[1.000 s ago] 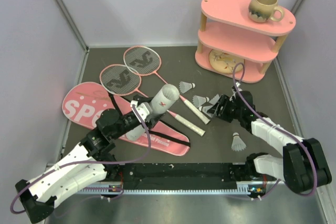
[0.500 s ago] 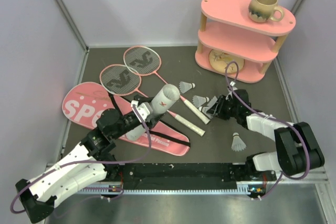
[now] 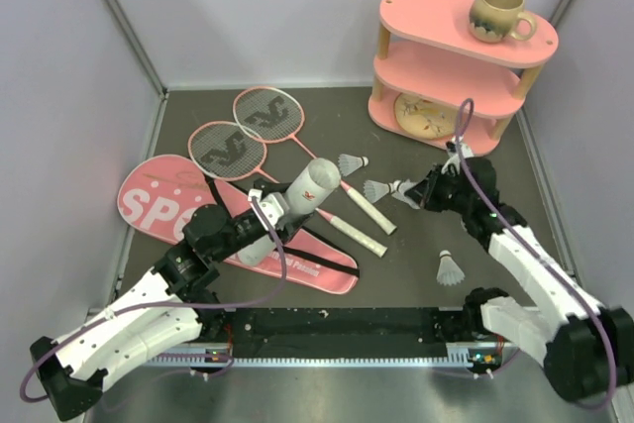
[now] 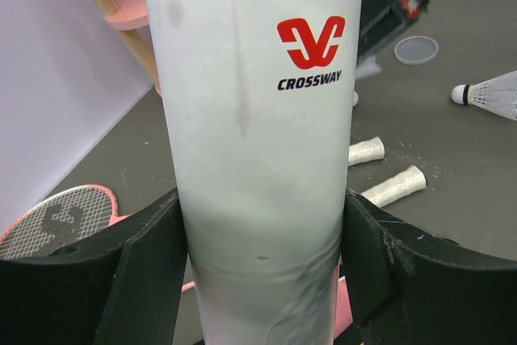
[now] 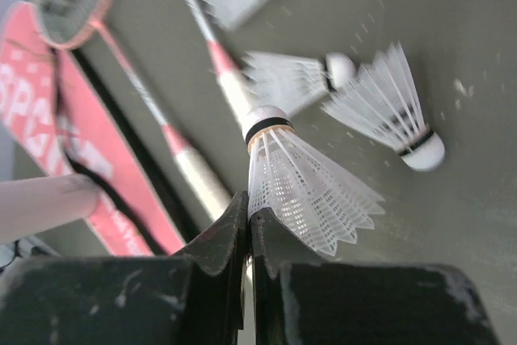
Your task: Pack up the badminton gear
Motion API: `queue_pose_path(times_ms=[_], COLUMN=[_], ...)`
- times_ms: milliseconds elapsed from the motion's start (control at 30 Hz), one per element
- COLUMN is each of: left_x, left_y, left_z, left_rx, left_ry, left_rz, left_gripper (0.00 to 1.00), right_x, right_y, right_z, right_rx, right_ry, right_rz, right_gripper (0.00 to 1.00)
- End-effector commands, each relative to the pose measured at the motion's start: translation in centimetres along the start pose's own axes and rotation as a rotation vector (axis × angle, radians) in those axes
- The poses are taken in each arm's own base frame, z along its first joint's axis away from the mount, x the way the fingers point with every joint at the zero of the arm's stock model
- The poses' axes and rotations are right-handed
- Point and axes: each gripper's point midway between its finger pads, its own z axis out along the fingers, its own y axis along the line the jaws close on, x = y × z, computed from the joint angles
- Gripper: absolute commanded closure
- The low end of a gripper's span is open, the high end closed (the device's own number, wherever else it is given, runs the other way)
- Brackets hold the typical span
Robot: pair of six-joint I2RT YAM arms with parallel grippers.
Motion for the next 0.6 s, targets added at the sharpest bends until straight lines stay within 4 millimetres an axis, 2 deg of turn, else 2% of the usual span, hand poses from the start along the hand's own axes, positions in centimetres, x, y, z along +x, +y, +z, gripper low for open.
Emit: queue_pose_path(times_ms=[0, 33, 100, 133, 167, 200, 233, 267, 300, 333, 367, 400, 433, 567], left_x=[-0.3, -0.2, 0.1, 0.1, 0.2, 0.3, 0.4, 0.6, 0.7, 0.7, 1.0, 1.1, 1.1, 1.1], left_y=[0.0, 0.0, -0.2, -0.4, -0.6, -0.7, -0.8, -0.9, -0.9, -0.9, -1.0, -1.2, -1.4, -1.8], left_z=[0.3, 0.4, 0.6, 0.6, 0.6, 0.7, 0.7, 0.8, 0.9, 0.9, 1.0, 1.1, 1.1, 1.2], left_rx=[0.005, 0.004, 0.016, 0.025, 0.038, 0.045, 0.05, 0.054, 0.056, 0.055, 0.062, 0.073, 0.083, 0.107], left_ry=[-0.014, -0.011, -0.003, -0.001, 0.0, 0.002, 0.007, 0.016, 0.023, 0.025, 0.033, 0.036, 0.038, 0.037], left_rz=[0.002, 0.001, -0.001, -0.003, -0.003, -0.002, -0.005, -0.005, -0.005, -0.002, -0.004, -0.006, -0.007, -0.012], left_gripper=[0.91, 0.91, 0.91, 0.91, 0.91, 0.9, 0.9, 0.9, 0.9, 0.9, 0.9, 0.9, 0.9, 0.9], right_x=[-4.2, -5.6, -6.1, -7.7, -6.7, -6.6, -7.6, -6.1, -5.8, -6.7, -6.5, -5.4, -5.7, -4.7], right_y=[5.9, 8.3, 11.5, 13.8, 15.0, 16.0, 18.2, 18.8, 19.4, 20.8, 21.2, 22.0, 23.1, 25.3], right_z=[-5.9, -8.1, -10.4, -12.1, -13.0, -13.7, -15.4, -15.2, -15.6, -16.7, -16.2, -16.6, -17.3, -17.4], right_rx=[-0.154, -0.212, -0.326, -0.379, -0.424, -0.455, -0.501, -0.504, -0.5, -0.508, -0.485, -0.505, -0.532, -0.585], right_ry=[-0.086, -0.12, -0.102, -0.128, -0.062, -0.042, -0.058, 0.032, 0.05, 0.03, 0.054, 0.098, 0.089, 0.138], right_rz=[-0.221, -0.257, -0.313, -0.347, -0.353, -0.379, -0.419, -0.426, -0.467, -0.501, -0.514, -0.531, -0.544, -0.558], right_gripper=[1.0, 1.0, 1.0, 1.0, 1.0, 1.0, 1.0, 1.0, 1.0, 1.0, 1.0, 1.0, 1.0, 1.0])
